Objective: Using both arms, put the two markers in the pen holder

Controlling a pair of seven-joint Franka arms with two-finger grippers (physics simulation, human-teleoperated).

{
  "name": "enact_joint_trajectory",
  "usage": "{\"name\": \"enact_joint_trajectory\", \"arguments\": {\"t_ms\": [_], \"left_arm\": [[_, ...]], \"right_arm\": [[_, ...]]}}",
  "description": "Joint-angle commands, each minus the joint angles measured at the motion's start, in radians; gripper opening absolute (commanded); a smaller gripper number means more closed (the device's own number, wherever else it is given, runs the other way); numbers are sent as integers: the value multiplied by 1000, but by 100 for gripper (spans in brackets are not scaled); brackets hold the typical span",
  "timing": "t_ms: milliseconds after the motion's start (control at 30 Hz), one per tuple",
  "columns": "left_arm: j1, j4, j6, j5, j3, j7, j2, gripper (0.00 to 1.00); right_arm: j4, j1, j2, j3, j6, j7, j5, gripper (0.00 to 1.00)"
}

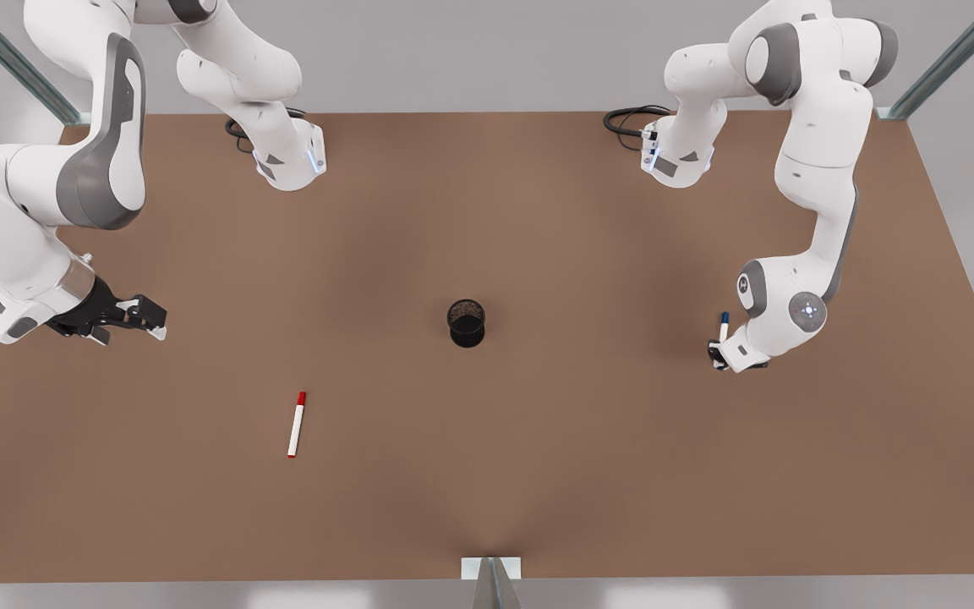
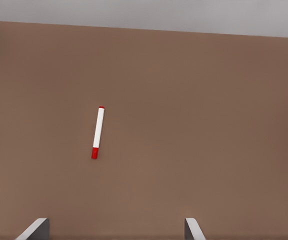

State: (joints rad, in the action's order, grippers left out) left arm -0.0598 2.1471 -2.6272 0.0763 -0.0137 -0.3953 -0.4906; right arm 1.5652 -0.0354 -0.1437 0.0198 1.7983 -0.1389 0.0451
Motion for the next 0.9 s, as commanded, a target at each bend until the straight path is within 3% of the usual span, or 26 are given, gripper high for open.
{"name": "enact_joint_trajectory", "arguments": {"t_ms": [0,133,267,600,700,867], "left_arm": [[0,-1,-5,2,0,3,1,29],[2,-1,-5,2,0,4,1,22],[9,-6,15,0,0,21,49,21],[11,-36,325,-10,0,41,230,21],[11,-64,432,-23,-2,46,280,21],[90,-185,549,-24,-3,171,279,21]], "right_arm": [[-1,0,1,0,0,-4,1,100],[-1,0,-1,0,0,-4,1,100],[-1,-1,-1,0,0,-4,1,100],[-1,-9,-14,2,7,-13,2,100],[12,-12,-134,2,141,2,-11,96],[9,3,-362,-14,351,76,-11,100]]}}
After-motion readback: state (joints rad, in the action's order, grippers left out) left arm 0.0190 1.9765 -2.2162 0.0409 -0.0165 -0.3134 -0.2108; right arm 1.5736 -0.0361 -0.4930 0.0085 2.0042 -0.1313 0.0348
